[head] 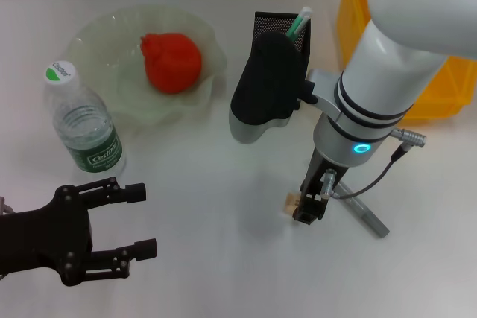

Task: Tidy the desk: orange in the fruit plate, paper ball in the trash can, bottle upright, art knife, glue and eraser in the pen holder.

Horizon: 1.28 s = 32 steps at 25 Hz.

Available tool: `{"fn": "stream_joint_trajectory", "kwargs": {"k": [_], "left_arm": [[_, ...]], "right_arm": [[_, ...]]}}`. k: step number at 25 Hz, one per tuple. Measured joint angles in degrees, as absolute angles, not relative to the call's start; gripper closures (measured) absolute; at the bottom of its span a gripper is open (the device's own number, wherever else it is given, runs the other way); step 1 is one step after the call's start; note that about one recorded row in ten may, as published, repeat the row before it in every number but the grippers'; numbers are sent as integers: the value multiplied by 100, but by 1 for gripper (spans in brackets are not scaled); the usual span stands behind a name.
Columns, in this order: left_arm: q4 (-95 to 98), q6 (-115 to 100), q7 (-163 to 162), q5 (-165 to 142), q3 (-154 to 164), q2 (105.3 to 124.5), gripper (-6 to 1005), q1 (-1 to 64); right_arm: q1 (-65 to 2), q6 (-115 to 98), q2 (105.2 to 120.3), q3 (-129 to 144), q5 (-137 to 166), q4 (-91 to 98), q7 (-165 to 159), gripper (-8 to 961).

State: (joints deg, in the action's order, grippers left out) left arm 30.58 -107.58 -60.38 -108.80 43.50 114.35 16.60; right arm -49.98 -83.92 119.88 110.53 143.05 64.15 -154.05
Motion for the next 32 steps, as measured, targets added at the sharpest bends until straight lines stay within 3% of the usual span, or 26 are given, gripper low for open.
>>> {"fn": "stream_joint_trajectory", "kwargs": {"k": [12,18,25,32], "left_arm": [[3059,-10784,-6038,-10861,4350,11434,201,1659],[3059,-10841,-6038,-10840,4350,11432,201,1638],[3059,-10875,-6033,-10852,4351,11427,201,1609],[3059,-10874,-6036,-10858,4351,11434,201,1630]], "right_arm": [[-4986,-8323,11988,11141,14255,6351,-15409,685],[-4817,-8745,11971,10819,14295,7026,-15429,695],[-4389,-9167,11949,8562,14866,9149,-15405,704],[-4363,-7698,11948,8263,14921,8425,-15385,707]]}}
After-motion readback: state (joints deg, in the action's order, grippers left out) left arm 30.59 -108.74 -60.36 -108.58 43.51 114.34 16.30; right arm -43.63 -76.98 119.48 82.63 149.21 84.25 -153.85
